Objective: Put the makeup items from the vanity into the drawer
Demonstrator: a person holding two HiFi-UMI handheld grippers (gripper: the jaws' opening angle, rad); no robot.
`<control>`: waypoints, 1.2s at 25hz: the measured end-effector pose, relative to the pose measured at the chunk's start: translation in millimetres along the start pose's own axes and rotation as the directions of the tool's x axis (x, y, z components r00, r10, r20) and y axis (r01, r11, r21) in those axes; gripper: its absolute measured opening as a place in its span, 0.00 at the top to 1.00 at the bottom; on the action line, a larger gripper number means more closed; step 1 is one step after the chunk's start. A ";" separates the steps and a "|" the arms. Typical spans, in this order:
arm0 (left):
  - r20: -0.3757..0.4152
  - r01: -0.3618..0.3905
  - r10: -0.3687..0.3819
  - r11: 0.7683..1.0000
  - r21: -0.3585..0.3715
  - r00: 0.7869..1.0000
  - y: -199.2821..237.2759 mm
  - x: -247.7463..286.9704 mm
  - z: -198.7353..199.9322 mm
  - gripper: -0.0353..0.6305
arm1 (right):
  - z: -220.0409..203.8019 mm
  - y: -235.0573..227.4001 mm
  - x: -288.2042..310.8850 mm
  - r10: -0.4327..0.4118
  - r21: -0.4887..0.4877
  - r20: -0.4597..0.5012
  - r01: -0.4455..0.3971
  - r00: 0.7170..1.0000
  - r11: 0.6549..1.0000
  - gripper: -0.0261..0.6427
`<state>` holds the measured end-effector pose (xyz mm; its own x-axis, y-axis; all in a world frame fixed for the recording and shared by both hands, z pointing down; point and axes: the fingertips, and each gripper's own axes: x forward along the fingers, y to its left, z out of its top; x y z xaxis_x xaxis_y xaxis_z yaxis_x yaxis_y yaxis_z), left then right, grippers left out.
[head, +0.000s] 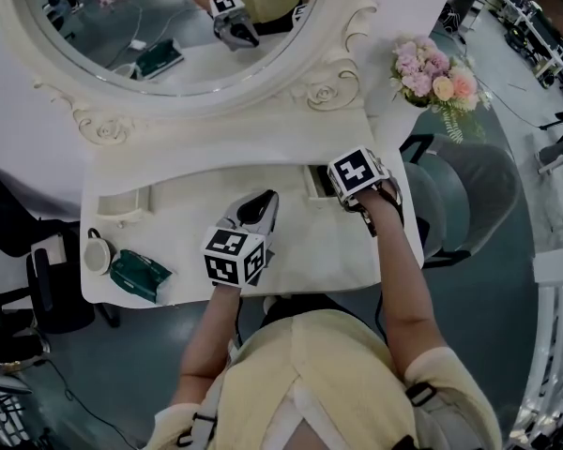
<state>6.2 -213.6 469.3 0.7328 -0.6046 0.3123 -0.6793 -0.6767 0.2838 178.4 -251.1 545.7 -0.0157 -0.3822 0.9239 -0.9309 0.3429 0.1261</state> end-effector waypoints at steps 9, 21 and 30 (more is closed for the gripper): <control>0.001 0.000 0.000 1.000 -0.007 1.000 -1.2 -0.7 -0.6 0.93 | 2.5 5.2 1.3 0.018 -0.041 0.023 -0.017 1.000 0.999 0.49; 0.009 -0.004 0.004 1.000 -0.010 1.000 -2.0 -3.9 1.3 0.93 | -3.9 6.1 -31.5 0.034 0.015 0.088 -0.036 0.996 0.999 0.56; 0.013 0.000 0.000 1.000 -0.009 1.000 -3.5 -3.2 3.5 0.93 | 0.9 13.7 -58.4 0.062 0.009 0.187 -0.065 0.980 0.998 0.66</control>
<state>6.3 -210.7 464.2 0.7334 -0.6098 0.3006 -0.6794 -0.6730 0.2923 166.2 -224.9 493.1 -0.1414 -0.5137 0.8462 -0.9310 0.3597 0.0627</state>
